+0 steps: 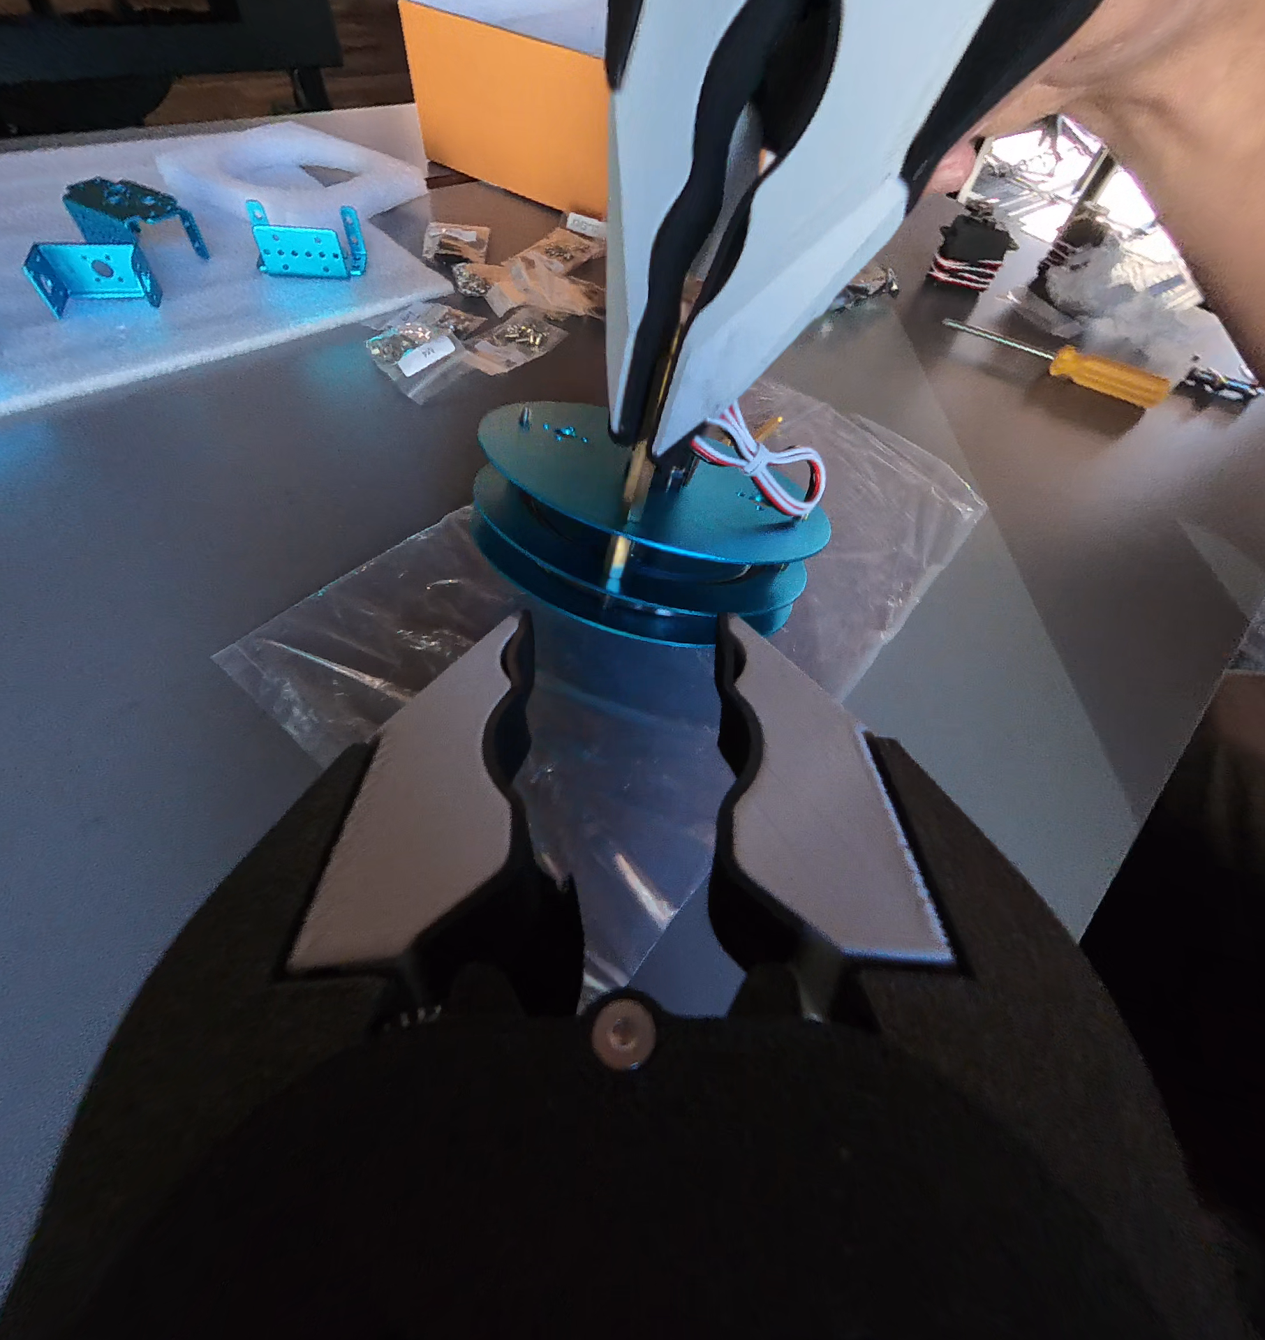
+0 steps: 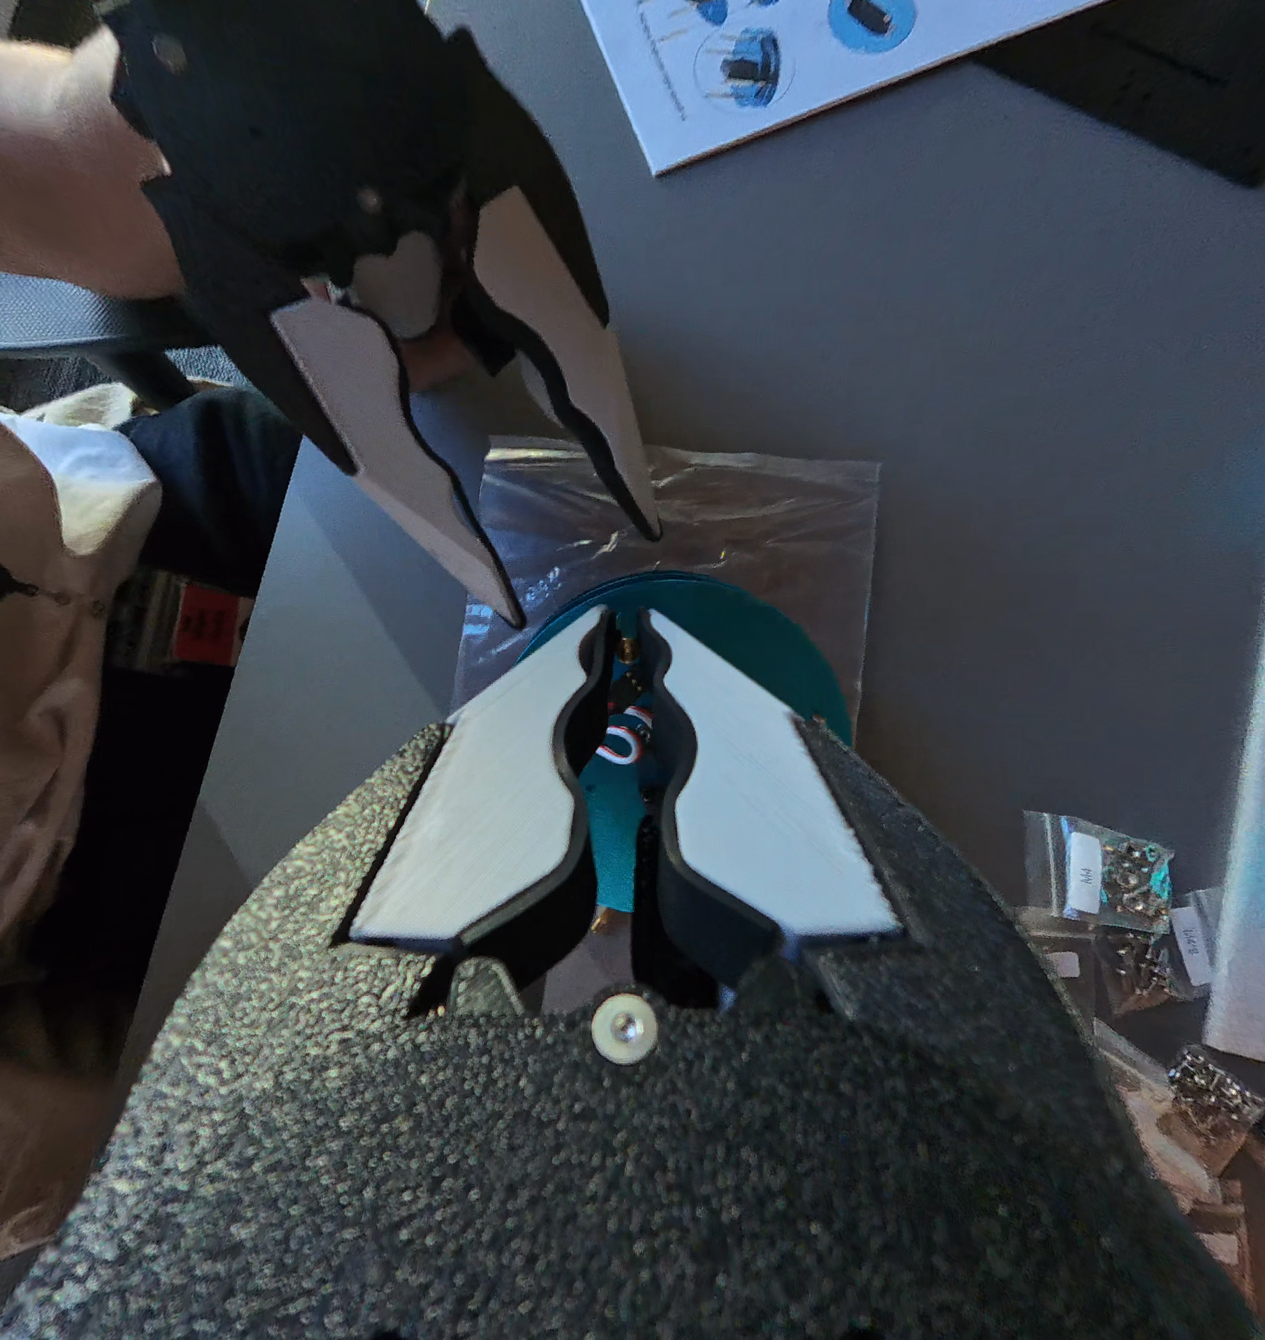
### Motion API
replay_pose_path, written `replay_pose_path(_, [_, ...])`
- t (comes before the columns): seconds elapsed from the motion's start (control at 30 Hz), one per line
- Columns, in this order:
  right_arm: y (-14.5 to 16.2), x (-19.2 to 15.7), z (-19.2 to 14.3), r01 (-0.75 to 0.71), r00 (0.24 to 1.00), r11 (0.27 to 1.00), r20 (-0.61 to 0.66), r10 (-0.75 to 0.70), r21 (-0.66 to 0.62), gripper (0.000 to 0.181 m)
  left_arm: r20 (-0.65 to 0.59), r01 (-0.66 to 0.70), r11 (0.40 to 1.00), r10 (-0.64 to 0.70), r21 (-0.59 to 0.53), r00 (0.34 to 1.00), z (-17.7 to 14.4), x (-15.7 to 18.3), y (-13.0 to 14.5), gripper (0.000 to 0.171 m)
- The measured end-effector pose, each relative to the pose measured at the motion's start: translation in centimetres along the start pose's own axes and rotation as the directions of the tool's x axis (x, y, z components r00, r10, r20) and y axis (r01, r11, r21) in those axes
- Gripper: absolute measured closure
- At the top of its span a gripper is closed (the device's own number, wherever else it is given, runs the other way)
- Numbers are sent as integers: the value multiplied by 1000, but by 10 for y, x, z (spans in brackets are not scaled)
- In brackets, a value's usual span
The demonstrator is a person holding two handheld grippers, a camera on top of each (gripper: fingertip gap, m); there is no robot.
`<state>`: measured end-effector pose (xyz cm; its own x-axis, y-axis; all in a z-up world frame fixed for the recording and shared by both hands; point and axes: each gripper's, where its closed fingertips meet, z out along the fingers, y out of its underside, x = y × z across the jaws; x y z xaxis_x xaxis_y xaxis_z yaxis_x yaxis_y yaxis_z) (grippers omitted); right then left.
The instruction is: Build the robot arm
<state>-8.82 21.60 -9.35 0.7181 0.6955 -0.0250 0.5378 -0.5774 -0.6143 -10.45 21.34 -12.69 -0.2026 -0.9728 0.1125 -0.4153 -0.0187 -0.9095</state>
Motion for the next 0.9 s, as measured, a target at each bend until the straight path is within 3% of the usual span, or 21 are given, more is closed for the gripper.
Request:
replay_pose_path(0.23, [-7, 19, -13, -31, 995, 998, -97, 37, 61, 178, 56, 156, 987, -158, 35, 986, 3, -8, -9, 112])
replay_pose_path(0.43, [-7, 21, -15, -40, 990, 993, -132, 54, 108, 178, 7, 337, 939, -338, 63, 941, 9, -10, -11, 98])
replay_pose_path(0.77, [-6, 19, -16, -30, 985, 993, -167, 49, 117, 178, -125, 518, 850, -506, 94, 853, 16, 0, -23, 95])
replay_pose_path(0.83, [-7, 15, -15, -16, 984, 993, -174, 37, 119, 178, -95, 519, 847, -511, 113, 855, 21, -8, -25, 101])
replay_pose_path(0.9, [-7, 11, -14, 9, 981, 993, -192, 14, 119, 178, -89, 504, 859, -497, 95, 863, 25, -9, -25, 125])
